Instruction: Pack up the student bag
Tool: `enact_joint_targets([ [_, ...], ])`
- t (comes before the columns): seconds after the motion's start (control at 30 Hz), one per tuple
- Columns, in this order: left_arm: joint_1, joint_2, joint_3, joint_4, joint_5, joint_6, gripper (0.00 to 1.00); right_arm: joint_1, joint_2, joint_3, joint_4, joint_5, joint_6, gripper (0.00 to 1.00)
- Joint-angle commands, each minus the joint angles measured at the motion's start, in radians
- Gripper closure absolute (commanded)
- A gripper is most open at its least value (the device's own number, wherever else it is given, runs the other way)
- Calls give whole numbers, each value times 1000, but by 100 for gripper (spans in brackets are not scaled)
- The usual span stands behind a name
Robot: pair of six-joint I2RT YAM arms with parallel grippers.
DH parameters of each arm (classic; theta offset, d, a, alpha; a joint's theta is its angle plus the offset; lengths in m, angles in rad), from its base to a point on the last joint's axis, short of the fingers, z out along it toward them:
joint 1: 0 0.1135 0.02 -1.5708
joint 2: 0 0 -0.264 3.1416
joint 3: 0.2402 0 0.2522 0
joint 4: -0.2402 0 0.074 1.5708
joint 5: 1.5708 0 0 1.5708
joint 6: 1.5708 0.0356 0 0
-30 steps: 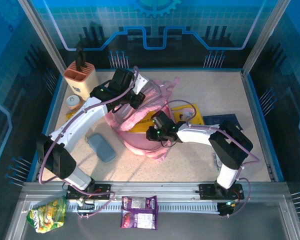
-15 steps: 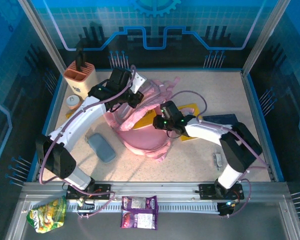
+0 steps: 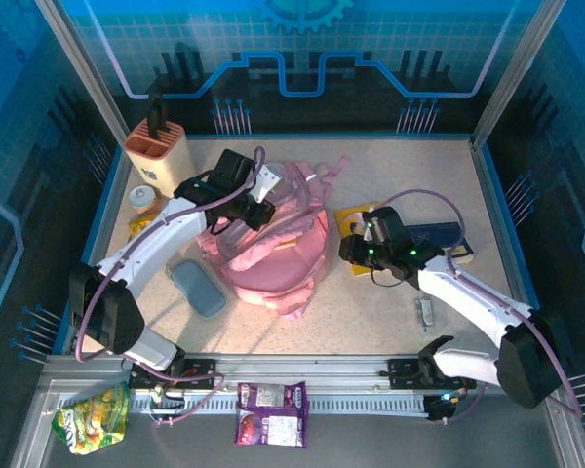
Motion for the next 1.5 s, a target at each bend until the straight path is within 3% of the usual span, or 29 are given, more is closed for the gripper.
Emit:
enact_joint_targets([
  [0.0, 17, -44, -23, -100, 25, -16, 100, -58, -57, -25, -82, -43, -32, 64],
  [0.17, 14, -62, 1, -117, 79, -110, 81, -169, -94, 2, -165, -67, -98, 59],
  [0.27, 11, -114, -30, -16, 122, -267, 62, -255, -95, 22, -204, -101, -144, 54],
  [0.37, -19, -162, -88, 131, 196, -458, 55, -332, -67, 44, -228, -135, -186, 48],
  [0.5, -128, -182, -151, 300, 119, -695, 50, -410, 24, 99, -249, -142, -235, 41],
  [0.67, -274, -119, -200, 465, 17, -933, 49, -479, 168, 187, -234, -142, -270, 35],
  [0.87, -385, 8, -209, 582, -88, -1107, 51, -504, 382, 321, -183, -153, -271, 30],
  [1.1, -426, 166, -114, 569, -113, -1145, 51, -489, 587, 475, -177, -137, -278, 29],
  [1.47, -435, 293, -118, 603, -136, -1199, 53, -455, 787, 613, -221, -124, -328, 26],
])
